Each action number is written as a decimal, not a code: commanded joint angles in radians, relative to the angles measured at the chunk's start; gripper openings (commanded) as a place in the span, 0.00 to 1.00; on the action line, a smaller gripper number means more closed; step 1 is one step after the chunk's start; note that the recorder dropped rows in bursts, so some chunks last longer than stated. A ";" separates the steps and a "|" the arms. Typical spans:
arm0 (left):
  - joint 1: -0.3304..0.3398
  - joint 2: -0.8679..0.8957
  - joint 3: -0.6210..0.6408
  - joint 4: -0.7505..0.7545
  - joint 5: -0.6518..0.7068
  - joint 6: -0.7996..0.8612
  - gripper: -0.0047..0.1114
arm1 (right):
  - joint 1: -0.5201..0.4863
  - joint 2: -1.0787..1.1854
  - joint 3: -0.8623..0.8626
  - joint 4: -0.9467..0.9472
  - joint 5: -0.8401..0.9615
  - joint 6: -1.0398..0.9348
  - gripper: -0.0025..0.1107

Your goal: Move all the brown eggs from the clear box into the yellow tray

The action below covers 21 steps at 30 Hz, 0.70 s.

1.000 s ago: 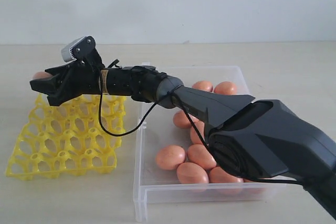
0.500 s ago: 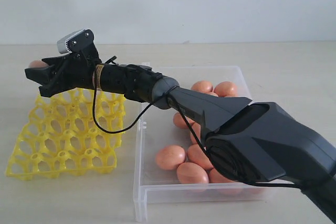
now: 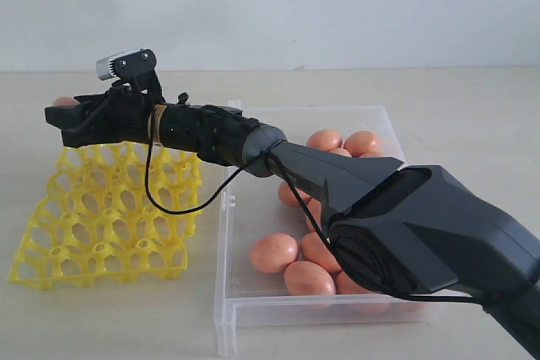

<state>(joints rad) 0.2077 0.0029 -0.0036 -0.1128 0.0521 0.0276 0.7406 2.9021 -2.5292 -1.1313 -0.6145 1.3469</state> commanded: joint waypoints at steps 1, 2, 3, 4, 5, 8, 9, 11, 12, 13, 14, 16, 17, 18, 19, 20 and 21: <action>0.001 -0.003 0.004 -0.011 0.000 -0.011 0.07 | -0.001 -0.007 -0.007 -0.003 0.002 0.000 0.02; 0.001 -0.003 0.004 -0.011 0.000 -0.011 0.07 | -0.001 -0.007 -0.007 -0.003 0.002 -0.005 0.02; 0.001 -0.003 0.004 -0.011 0.000 -0.011 0.07 | -0.001 -0.007 -0.007 -0.003 0.002 -0.017 0.02; 0.001 -0.003 0.004 -0.011 0.000 -0.011 0.07 | -0.001 -0.007 -0.007 -0.003 0.002 -0.028 0.02; 0.001 -0.003 0.004 -0.011 0.000 -0.011 0.07 | 0.000 -0.007 -0.007 -0.003 0.002 -0.033 0.02; 0.001 -0.003 0.004 -0.011 0.000 -0.011 0.07 | 0.000 -0.007 -0.007 -0.003 0.005 -0.033 0.02; 0.001 -0.003 0.004 -0.011 -0.001 -0.011 0.07 | 0.000 -0.007 -0.007 -0.003 0.005 -0.033 0.02; 0.001 -0.003 0.004 -0.011 -0.001 -0.011 0.07 | 0.000 -0.007 -0.007 -0.003 0.005 -0.031 0.02; 0.001 -0.003 0.004 -0.011 -0.001 -0.011 0.07 | 0.000 -0.007 -0.007 -0.003 0.005 -0.031 0.02; 0.001 -0.003 0.004 -0.011 -0.001 -0.011 0.07 | 0.000 -0.007 -0.007 -0.003 0.005 -0.029 0.02; 0.001 -0.003 0.004 -0.011 -0.001 -0.011 0.07 | 0.000 -0.007 -0.007 -0.011 0.000 -0.030 0.02; 0.001 -0.003 0.004 -0.011 -0.001 -0.011 0.07 | 0.000 -0.007 -0.007 -0.031 -0.007 -0.025 0.02; 0.001 -0.003 0.004 -0.011 -0.001 -0.011 0.07 | 0.000 -0.007 -0.007 -0.033 -0.011 -0.025 0.02; 0.001 -0.003 0.004 -0.011 -0.001 -0.011 0.07 | -0.001 -0.007 -0.007 -0.033 -0.016 -0.025 0.02; 0.001 -0.003 0.004 -0.011 -0.001 -0.011 0.07 | -0.001 -0.007 -0.007 -0.033 -0.021 -0.025 0.02; 0.001 -0.003 0.004 -0.011 -0.001 -0.011 0.07 | -0.001 -0.007 -0.007 -0.035 -0.021 -0.022 0.02; 0.001 -0.003 0.004 -0.011 -0.001 -0.011 0.07 | -0.003 -0.007 -0.007 -0.038 -0.023 -0.020 0.02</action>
<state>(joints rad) 0.2077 0.0015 -0.0036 -0.1128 0.0521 0.0276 0.7406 2.9021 -2.5292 -1.1603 -0.6177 1.3193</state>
